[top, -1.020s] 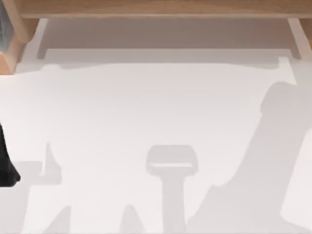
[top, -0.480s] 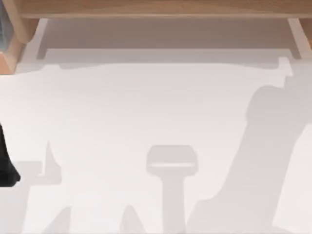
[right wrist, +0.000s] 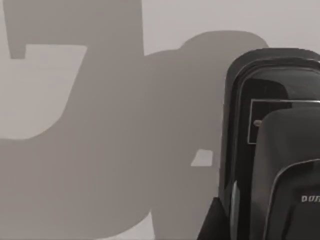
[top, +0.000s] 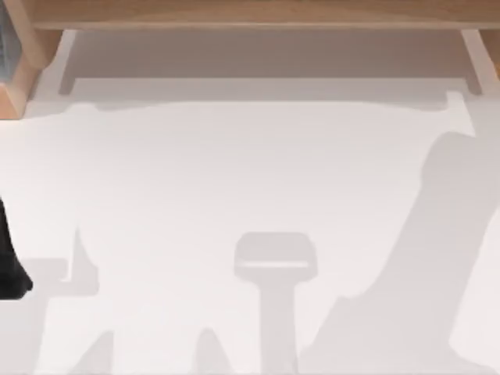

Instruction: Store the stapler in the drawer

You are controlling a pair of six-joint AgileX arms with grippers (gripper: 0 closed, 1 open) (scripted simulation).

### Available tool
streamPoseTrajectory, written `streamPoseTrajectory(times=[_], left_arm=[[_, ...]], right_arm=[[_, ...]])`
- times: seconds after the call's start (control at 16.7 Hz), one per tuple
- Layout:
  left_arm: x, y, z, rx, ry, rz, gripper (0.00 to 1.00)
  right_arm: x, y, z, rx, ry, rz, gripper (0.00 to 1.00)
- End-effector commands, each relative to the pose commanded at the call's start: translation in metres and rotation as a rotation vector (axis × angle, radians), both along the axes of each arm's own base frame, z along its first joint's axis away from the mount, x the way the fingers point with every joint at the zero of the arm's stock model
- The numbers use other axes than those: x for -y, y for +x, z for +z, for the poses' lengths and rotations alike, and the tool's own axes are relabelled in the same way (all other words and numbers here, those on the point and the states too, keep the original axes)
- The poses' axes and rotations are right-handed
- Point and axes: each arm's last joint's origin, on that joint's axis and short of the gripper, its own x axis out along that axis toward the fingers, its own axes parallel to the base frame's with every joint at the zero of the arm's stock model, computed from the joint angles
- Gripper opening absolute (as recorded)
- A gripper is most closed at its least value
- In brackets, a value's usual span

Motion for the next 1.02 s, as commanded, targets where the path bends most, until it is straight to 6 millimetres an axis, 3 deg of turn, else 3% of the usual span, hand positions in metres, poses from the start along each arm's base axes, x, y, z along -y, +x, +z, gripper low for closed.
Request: streamPoseTrajectory(times=[0.24, 1.02], left_arm=[[0.0, 0.0, 0.0, 0.0, 0.0, 0.0, 1.0], [0.0, 0.0, 0.0, 0.0, 0.0, 0.0, 1.0]], right_arm=[[0.0009, -0.0007, -0.0014, -0.005, 0.004, -0.002, 0.0], [0.0009, -0.0007, -0.0014, -0.005, 0.004, -0.002, 0.98]])
